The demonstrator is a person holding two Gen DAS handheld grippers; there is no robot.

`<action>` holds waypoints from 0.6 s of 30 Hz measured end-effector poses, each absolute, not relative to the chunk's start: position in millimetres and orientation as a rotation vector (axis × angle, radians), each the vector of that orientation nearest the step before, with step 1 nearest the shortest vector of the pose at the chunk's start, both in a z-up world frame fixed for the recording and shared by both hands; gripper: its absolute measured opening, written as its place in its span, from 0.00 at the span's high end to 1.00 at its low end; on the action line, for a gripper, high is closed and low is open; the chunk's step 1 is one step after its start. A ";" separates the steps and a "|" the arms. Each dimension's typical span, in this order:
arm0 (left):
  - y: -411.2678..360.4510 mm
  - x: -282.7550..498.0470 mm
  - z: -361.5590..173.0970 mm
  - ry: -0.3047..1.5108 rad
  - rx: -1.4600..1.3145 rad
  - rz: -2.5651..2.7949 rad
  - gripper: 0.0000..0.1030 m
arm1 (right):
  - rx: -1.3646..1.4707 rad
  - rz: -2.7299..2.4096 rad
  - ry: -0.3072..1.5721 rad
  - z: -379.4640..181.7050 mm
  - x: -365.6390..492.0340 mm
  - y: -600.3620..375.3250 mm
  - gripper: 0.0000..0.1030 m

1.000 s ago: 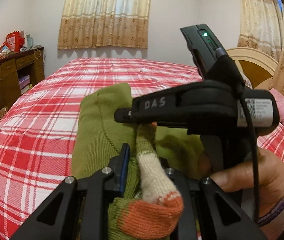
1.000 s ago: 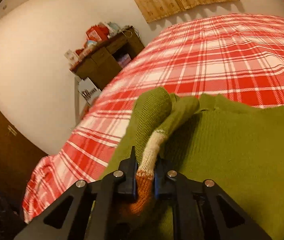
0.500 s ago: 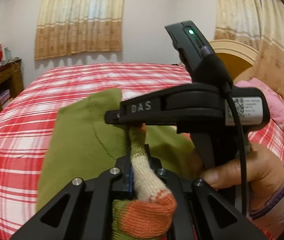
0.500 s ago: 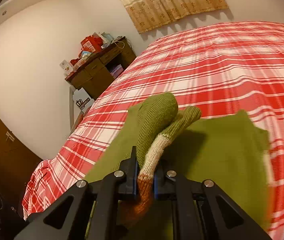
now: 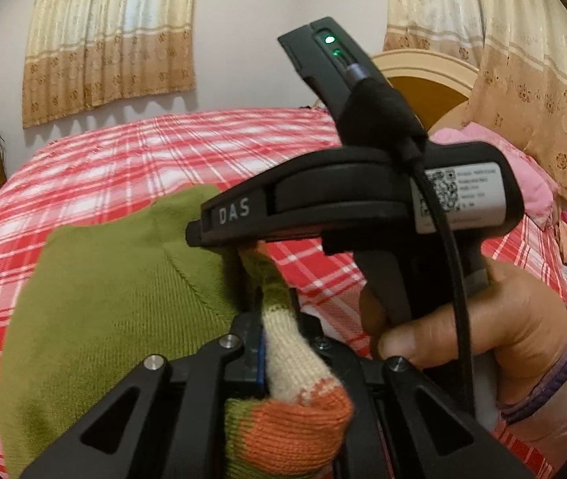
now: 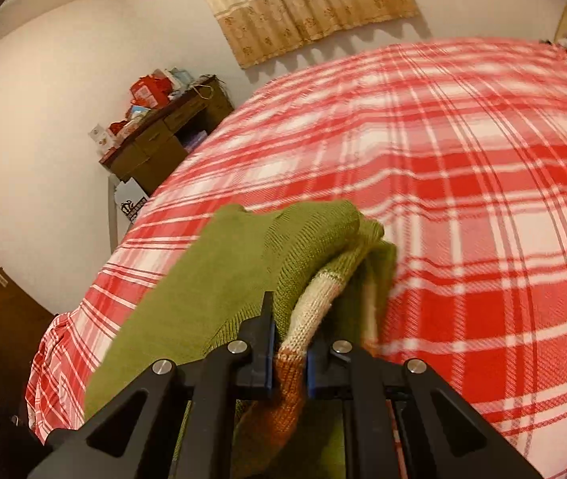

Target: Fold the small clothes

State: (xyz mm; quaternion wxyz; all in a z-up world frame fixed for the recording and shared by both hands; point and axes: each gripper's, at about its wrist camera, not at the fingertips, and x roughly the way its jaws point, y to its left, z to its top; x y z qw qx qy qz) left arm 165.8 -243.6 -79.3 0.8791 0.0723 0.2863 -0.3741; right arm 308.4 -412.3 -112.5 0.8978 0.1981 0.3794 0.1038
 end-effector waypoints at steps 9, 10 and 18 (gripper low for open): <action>-238.1 161.5 -85.6 0.683 0.138 -0.796 0.92 | 0.545 0.217 0.777 -149.4 307.9 -433.2 0.90; -235.2 158.7 -85.1 0.688 0.133 -0.804 0.89 | 0.567 0.225 0.769 -150.7 305.9 -435.0 0.89; -163.8 124.4 -84.1 0.686 0.138 -0.842 0.73 | 0.731 0.156 0.690 -131.3 246.4 -452.3 0.67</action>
